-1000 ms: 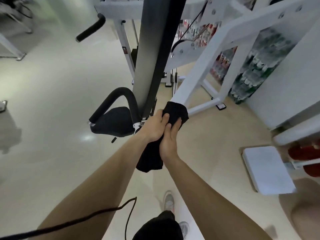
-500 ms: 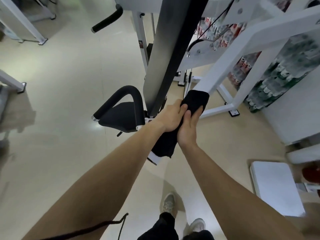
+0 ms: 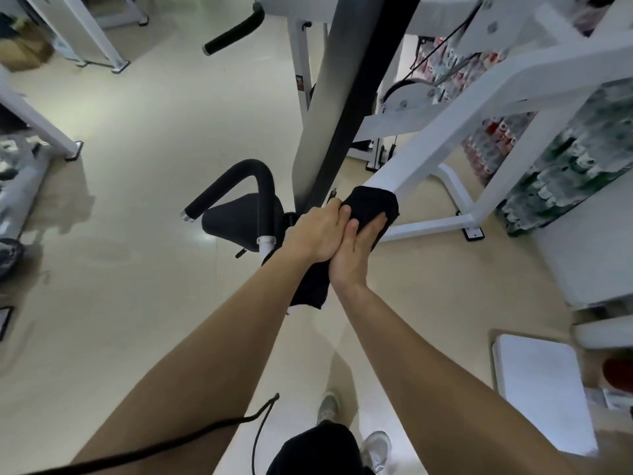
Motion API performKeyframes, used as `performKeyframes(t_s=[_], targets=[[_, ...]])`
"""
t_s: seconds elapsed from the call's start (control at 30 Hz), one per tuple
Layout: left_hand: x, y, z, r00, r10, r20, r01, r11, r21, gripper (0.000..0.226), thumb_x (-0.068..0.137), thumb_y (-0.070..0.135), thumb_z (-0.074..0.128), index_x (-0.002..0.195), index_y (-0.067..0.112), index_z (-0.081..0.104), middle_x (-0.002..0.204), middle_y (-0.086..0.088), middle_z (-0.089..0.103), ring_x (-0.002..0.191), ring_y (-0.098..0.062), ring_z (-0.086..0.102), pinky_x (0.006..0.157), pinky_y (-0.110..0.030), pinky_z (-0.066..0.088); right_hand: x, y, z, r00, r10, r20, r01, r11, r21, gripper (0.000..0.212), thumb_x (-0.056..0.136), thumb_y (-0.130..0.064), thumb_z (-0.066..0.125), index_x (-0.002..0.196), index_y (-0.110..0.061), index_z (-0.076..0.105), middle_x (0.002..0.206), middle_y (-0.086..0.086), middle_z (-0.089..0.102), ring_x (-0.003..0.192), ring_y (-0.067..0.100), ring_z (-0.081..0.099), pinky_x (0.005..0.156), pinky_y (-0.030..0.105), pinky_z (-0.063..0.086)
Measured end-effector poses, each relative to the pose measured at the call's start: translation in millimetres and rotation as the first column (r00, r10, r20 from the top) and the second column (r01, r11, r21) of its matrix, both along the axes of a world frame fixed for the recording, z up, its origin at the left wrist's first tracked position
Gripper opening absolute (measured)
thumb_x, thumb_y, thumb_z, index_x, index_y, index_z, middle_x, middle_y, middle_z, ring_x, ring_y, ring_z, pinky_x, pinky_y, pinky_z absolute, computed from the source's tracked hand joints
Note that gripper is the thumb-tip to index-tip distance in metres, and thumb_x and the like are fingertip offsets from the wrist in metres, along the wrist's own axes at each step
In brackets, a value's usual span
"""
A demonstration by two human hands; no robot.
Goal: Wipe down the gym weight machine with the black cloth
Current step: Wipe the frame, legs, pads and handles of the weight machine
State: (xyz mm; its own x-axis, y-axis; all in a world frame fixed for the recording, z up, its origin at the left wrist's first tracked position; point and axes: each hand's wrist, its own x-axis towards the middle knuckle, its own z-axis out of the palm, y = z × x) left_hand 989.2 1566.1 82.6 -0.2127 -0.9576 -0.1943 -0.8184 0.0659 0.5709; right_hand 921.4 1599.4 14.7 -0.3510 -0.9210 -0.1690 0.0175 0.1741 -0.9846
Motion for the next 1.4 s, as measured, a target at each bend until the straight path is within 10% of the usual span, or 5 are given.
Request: performKeyframes(t_s=[1.0,1.4], targets=[[-299.1,-328.2,7.1,0.972,-0.171,-0.162,0.181,0.982,0.052,0.038,0.109,0.033,0.029,0.115,0.006,0.055,0.122,-0.019,0.062,0.113,-0.035,0.055,0.085,-0.035,0.037,-284.6,-304.4,22.5,0.978,-0.167,0.121,0.155,0.982,0.108,0.085,0.095,-0.065,0.026,0.156,-0.025,-0.019,0.168,0.004,-0.005,0.154,0.023,0.012,0.123,0.049,0.02],[-231.2,-269.8,-0.3,0.946,-0.158,-0.283,0.189,0.978,0.086,0.038,0.108,0.035,0.033,0.139,0.021,0.05,0.133,-0.002,0.061,0.12,-0.02,0.056,0.099,-0.031,0.04,-231.8,-237.5,24.3,0.978,-0.066,0.199,0.05,0.995,0.085,0.099,0.078,-0.085,0.029,0.157,-0.039,-0.011,0.167,-0.013,0.004,0.151,0.009,0.017,0.124,0.043,0.021]])
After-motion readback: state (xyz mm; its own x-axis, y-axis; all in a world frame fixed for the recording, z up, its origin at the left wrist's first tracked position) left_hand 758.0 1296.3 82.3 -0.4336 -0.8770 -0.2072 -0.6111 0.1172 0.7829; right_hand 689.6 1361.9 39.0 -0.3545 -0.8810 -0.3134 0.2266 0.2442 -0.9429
